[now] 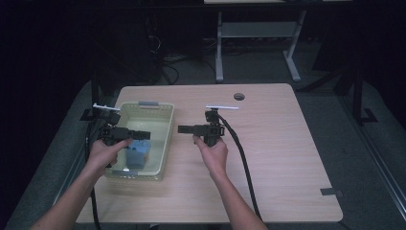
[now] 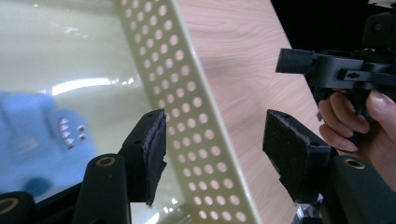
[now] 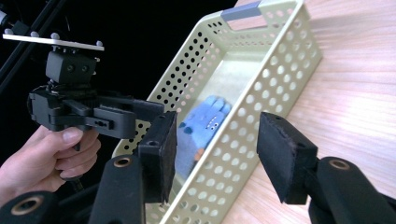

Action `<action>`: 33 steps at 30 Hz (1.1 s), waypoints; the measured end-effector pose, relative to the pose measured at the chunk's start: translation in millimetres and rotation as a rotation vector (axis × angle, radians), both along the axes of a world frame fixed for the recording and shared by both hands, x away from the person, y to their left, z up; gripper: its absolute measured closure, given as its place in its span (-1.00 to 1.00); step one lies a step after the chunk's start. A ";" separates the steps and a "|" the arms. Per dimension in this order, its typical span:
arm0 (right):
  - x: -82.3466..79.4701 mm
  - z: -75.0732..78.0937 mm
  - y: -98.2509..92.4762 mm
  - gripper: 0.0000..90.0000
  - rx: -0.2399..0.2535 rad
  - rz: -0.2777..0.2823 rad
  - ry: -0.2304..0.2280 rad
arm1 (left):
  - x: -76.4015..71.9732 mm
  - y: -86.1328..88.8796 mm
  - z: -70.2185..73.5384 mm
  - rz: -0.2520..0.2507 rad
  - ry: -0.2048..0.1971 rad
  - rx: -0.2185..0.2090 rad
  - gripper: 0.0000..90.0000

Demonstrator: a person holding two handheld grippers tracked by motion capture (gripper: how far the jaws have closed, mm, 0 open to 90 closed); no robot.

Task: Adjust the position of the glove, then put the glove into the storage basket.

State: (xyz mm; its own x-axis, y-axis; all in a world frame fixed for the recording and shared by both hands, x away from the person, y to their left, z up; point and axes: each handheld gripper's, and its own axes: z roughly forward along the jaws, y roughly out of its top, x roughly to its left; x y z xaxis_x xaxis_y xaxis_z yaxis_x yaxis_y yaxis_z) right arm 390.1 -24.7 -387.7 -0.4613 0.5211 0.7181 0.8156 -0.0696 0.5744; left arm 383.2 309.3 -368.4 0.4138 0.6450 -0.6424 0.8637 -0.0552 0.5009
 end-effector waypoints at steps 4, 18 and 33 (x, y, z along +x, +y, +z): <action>-0.6 1.7 -11.8 0.02 0.012 -0.009 -0.008 | -1.7 -7.7 2.5 -0.008 -0.014 -0.015 -0.16; -6.1 -1.2 -50.2 -0.09 0.022 -0.050 0.000 | -1.9 -33.1 5.8 -0.042 -0.038 -0.053 -0.30; -10.9 -8.0 -78.8 -0.12 0.022 -0.092 0.003 | -1.6 -53.0 6.2 -0.076 -0.046 -0.059 -0.31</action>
State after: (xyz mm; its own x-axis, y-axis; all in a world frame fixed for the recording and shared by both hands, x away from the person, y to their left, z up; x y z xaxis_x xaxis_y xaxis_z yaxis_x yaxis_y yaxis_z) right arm 379.1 -103.5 -395.7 -0.4096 0.5453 0.7313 0.8070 -0.1572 0.5693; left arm 381.6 256.4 -362.2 0.4900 0.5720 -0.6578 0.8342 -0.0887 0.5443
